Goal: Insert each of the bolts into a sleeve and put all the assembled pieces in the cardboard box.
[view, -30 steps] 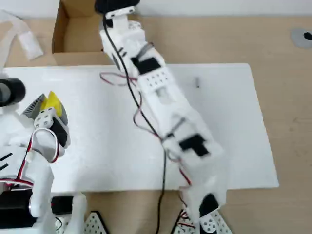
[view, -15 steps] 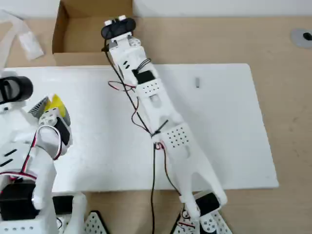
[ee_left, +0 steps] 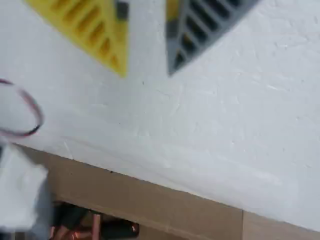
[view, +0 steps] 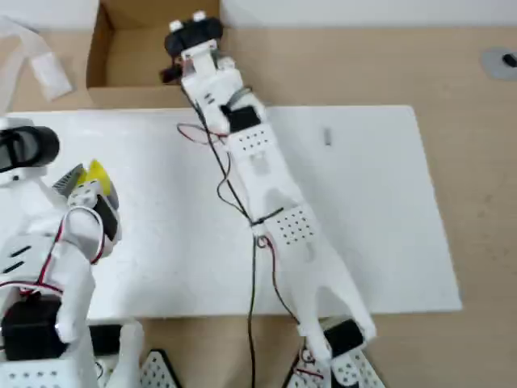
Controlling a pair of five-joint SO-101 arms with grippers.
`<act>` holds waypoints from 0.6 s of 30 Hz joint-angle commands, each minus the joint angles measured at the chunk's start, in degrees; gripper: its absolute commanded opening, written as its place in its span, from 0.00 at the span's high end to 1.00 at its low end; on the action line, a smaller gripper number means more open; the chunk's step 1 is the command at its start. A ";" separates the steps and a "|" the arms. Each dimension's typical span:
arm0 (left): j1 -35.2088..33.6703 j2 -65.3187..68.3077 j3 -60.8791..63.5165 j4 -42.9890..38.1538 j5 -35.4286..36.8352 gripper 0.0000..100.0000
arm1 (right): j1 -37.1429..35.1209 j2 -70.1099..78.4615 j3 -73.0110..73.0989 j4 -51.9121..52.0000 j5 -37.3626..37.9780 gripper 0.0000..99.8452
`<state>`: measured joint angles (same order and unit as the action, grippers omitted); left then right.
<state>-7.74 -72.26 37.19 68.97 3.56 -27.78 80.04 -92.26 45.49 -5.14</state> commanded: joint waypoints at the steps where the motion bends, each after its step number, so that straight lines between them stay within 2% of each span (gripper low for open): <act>1: -0.70 -0.22 -0.62 0.88 -0.26 0.94 | -1.45 -14.46 -3.21 11.52 -2.99 0.86; 5: -0.53 -0.40 -0.62 4.92 -0.35 0.94 | -3.12 -26.42 -3.21 28.22 -3.34 0.99; 9: -0.35 -6.11 -1.85 10.29 -5.54 0.95 | -3.65 -33.45 -3.21 43.60 -5.27 0.99; 12: 1.93 -14.37 -2.55 11.16 -8.88 0.98 | -3.56 -36.79 -3.30 55.03 -6.51 0.99; 13: 2.64 -16.92 -1.58 11.16 -10.11 0.99 | -3.65 -37.67 -2.77 57.58 -7.38 0.99; 18: 3.34 -28.53 8.09 10.90 -12.92 0.99 | -0.57 -43.65 -1.80 57.23 -8.35 0.99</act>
<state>-5.19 -95.91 41.23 80.04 -8.40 -30.33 44.00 -93.05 101.32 -12.97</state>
